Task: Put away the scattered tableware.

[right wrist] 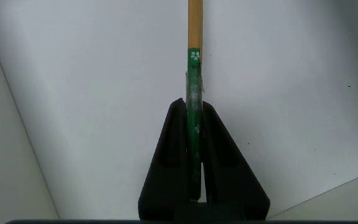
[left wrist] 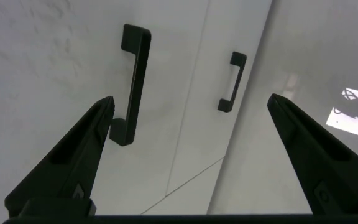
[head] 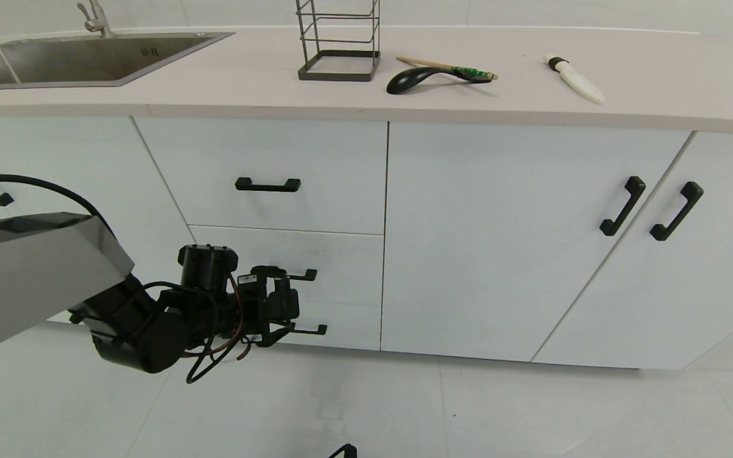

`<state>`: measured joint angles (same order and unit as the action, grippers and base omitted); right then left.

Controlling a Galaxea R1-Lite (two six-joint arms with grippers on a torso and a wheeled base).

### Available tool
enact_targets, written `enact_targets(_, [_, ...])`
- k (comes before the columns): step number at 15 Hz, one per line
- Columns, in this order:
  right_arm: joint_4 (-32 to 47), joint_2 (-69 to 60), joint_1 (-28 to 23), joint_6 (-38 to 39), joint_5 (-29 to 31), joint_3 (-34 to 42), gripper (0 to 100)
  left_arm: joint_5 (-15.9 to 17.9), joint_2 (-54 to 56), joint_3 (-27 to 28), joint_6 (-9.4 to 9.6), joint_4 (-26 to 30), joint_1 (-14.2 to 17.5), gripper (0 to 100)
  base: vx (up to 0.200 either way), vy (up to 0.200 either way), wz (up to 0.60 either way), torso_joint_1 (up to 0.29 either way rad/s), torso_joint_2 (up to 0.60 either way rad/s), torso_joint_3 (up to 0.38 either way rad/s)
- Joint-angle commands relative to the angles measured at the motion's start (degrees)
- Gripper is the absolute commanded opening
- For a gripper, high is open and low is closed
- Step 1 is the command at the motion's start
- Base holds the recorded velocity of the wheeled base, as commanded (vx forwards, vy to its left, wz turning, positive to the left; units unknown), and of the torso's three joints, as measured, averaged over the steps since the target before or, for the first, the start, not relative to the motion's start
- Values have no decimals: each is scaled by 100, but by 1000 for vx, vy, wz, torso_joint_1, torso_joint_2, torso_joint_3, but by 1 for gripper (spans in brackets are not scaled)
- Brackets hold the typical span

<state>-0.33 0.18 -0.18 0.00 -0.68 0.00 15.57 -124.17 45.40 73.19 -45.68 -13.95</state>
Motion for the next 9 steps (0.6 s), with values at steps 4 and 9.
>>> enact_targets(4, [-2, 8, 1, 0, -2, 0, 0, -1, -397, 479, 2, 41, 15, 100, 0, 0, 0, 0, 0, 0])
enact_targets(9, [-2, 8, 1, 0, -2, 0, 0, -1, -740, 918, 2, 33, -3, 100, 0, 0, 0, 0, 0, 0])
